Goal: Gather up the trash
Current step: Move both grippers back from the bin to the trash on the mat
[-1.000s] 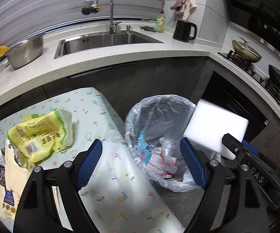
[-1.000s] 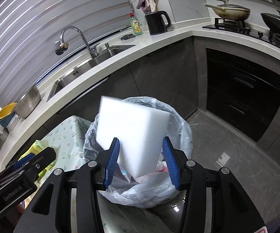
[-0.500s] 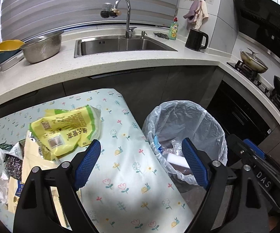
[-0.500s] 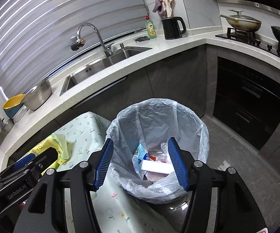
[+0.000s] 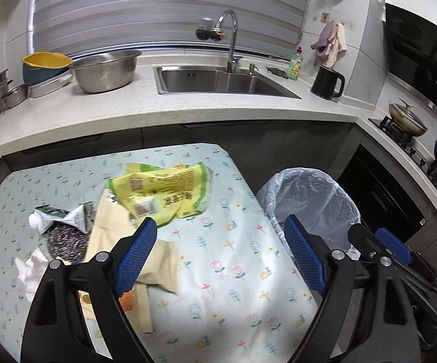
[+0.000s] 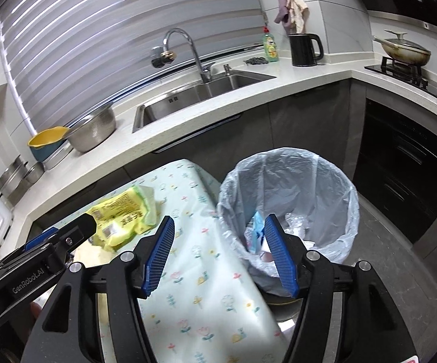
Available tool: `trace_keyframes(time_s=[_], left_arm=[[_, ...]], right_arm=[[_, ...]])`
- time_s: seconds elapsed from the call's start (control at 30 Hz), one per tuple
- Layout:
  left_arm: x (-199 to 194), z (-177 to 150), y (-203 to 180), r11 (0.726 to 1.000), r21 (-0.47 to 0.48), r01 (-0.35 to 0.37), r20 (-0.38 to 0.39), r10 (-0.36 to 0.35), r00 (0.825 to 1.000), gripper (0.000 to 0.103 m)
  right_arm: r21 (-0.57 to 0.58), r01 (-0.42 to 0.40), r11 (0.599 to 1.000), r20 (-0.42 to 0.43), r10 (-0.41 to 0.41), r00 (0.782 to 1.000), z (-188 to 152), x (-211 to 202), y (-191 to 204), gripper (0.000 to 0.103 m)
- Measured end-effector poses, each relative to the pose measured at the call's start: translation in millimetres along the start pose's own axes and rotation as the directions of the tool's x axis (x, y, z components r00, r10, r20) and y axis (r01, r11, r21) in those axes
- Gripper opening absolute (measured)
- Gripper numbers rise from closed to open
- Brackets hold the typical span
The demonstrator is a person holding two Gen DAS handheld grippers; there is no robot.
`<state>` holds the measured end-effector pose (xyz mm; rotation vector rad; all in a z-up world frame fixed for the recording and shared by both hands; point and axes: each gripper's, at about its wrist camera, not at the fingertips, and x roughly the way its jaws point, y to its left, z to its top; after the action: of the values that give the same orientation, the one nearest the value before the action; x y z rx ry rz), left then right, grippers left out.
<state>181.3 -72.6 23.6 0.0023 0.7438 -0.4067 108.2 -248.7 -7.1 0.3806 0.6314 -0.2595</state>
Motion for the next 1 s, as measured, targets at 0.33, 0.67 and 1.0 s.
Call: trace_keyframes(time_s=[0.33, 0.67, 1.0], left_arm=[[-29, -4, 47, 0.997, -0.058, -0.053, 0.027, 0.055, 0.998, 0.082], [-47, -17, 88, 0.989, -0.109, -0.095, 0.027, 0.099, 0.995, 0.082], [-57, -31, 132, 0.975, -0.170, -0.142, 0.011, 0.146, 0.989, 0.082]], right_arm=[[-0.054, -0.054, 0.997, -0.017, 0.053, 0.998, -16, -9, 49, 0.064], [-0.094, -0.086, 0.992, -0.040, 0.083, 0.996, -31, -12, 85, 0.066], [-0.128, -0.114, 0.985, -0.072, 0.105, 0.992, -46, -5, 114, 0.069]])
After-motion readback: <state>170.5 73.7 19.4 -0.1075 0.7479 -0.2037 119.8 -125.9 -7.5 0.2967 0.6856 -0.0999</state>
